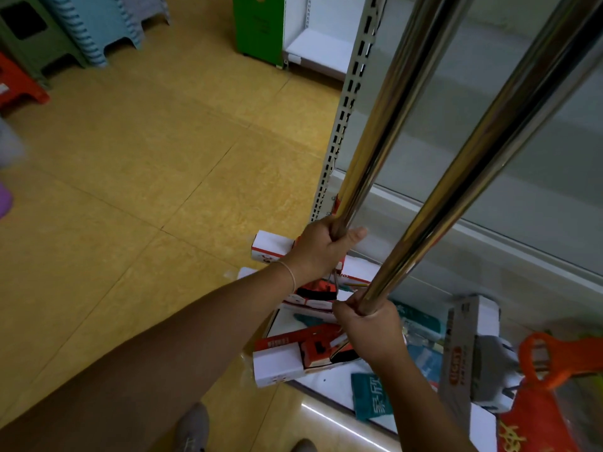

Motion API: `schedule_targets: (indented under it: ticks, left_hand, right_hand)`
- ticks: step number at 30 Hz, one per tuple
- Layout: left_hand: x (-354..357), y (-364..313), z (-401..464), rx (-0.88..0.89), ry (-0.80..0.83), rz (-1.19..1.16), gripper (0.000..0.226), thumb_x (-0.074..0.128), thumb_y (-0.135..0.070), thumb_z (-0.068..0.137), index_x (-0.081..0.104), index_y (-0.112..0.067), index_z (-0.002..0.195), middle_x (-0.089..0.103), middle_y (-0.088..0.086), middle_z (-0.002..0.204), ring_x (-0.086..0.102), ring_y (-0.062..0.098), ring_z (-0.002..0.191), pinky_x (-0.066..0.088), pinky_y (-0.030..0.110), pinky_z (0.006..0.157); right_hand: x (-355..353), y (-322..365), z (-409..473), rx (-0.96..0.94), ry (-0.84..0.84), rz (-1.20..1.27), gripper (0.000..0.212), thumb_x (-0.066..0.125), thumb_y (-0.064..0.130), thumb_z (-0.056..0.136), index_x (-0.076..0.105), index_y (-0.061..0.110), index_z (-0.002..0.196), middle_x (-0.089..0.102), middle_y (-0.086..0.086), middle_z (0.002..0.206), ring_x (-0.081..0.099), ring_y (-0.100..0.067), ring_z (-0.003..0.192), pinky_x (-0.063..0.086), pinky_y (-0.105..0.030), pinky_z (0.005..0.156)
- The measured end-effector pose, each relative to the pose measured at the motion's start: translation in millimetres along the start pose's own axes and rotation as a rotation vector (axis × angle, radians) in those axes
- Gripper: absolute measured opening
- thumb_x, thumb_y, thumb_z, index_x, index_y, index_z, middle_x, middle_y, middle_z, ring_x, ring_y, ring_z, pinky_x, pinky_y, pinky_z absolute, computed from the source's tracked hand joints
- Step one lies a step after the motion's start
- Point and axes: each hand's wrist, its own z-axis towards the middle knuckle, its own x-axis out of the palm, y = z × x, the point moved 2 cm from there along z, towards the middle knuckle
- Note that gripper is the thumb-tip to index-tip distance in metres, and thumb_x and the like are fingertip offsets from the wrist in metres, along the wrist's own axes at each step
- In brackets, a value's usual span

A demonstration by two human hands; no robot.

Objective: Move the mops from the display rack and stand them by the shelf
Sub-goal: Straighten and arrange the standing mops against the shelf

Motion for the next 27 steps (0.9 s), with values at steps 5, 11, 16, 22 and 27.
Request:
schedule_targets:
  ticks: [5, 11, 16, 22, 27]
  left_hand:
    - [-3.2, -6.9, 15.6, 0.027, 0.065, 0.003, 0.059, 0.057, -0.041, 0.093, 0.038, 0.007, 0.065, 0.041, 0.032, 0.065, 0.046, 0.025, 0.057, 0.048, 0.039, 0.068]
    - [-4.0, -4.6, 38.1, 0.008, 0.094, -0.002, 0.053, 0.056, -0.035, 0.094, 0.039, 0.002, 0.061, 0.045, 0.028, 0.062, 0.054, 0.036, 0.06, 0.053, 0.045, 0.082]
    - [-1.7, -3.0, 57.0, -0.03, 0.114, 0.05, 0.056, 0.053, -0.053, 0.079, 0.047, 0.0, 0.065, 0.046, 0.011, 0.061, 0.052, 0.021, 0.054, 0.055, 0.046, 0.072]
    - [5.2, -2.3, 63.6, -0.08, 0.089, 0.087, 0.043, 0.047, -0.062, 0.065, 0.045, -0.026, 0.042, 0.049, 0.008, 0.054, 0.057, 0.024, 0.054, 0.056, 0.048, 0.068]
    - [5.8, -7.4, 61.2, -0.116, 0.112, 0.088, 0.043, 0.045, -0.065, 0.064, 0.044, -0.029, 0.04, 0.048, 0.002, 0.051, 0.057, 0.016, 0.052, 0.054, 0.04, 0.064]
  right_hand:
    - [4.2, 0.7, -0.8, 0.006, 0.021, -0.014, 0.027, 0.068, 0.027, 0.082, 0.064, 0.004, 0.067, 0.064, -0.008, 0.06, 0.063, -0.019, 0.056, 0.052, -0.023, 0.05]
    - [7.8, 2.7, -1.0, 0.008, 0.034, 0.009, 0.025, 0.067, 0.024, 0.082, 0.061, 0.008, 0.064, 0.061, -0.003, 0.057, 0.056, -0.008, 0.048, 0.044, -0.014, 0.044]
    - [10.6, 7.5, 0.4, 0.008, 0.013, 0.039, 0.026, 0.068, 0.025, 0.083, 0.062, 0.008, 0.064, 0.06, 0.002, 0.053, 0.056, -0.008, 0.049, 0.045, -0.014, 0.046]
    - [10.4, 14.2, 3.3, -0.006, 0.017, 0.04, 0.028, 0.065, 0.023, 0.083, 0.059, 0.003, 0.065, 0.058, -0.001, 0.052, 0.062, -0.024, 0.058, 0.053, -0.035, 0.058]
    - [8.6, 15.1, 3.2, -0.003, 0.02, 0.043, 0.026, 0.067, 0.025, 0.082, 0.062, 0.005, 0.067, 0.062, -0.002, 0.057, 0.063, -0.021, 0.059, 0.054, -0.035, 0.059]
